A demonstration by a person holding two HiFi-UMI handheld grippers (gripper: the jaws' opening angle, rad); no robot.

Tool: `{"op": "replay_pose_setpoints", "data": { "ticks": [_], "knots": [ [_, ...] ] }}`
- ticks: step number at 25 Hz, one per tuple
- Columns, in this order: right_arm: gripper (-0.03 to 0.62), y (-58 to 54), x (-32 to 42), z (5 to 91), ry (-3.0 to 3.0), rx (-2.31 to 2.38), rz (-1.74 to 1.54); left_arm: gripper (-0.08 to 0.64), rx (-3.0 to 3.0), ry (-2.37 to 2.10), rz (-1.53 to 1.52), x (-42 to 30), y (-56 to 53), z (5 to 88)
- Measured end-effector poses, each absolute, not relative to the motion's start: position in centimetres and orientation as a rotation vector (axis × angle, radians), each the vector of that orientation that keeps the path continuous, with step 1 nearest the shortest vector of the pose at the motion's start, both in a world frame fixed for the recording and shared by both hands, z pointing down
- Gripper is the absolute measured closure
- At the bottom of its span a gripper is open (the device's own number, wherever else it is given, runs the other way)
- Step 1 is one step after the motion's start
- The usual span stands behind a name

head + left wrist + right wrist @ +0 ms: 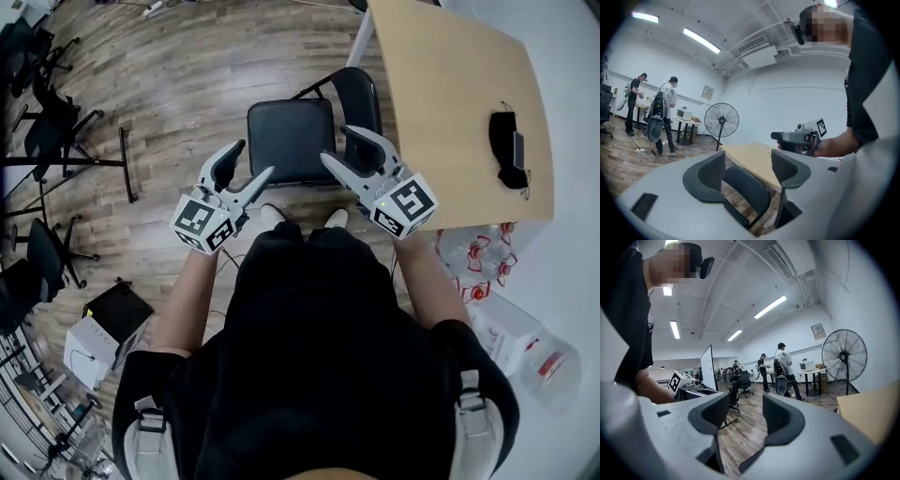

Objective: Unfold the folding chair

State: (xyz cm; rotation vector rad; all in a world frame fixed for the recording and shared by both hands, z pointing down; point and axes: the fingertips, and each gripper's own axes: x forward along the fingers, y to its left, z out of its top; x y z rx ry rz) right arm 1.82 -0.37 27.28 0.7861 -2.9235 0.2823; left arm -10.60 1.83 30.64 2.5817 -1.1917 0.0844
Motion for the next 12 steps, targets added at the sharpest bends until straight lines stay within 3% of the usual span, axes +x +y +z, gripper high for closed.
{"op": "replay_pose_setpoints", "data": {
  "ticks": [12],
  "knots": [
    [0.370, 1.8, 2.2, 25.0, -2.966, 0.753, 0.212, 0.284, 2.691, -1.253, 0.065, -7.4, 3.6, 26.0]
  ]
}}
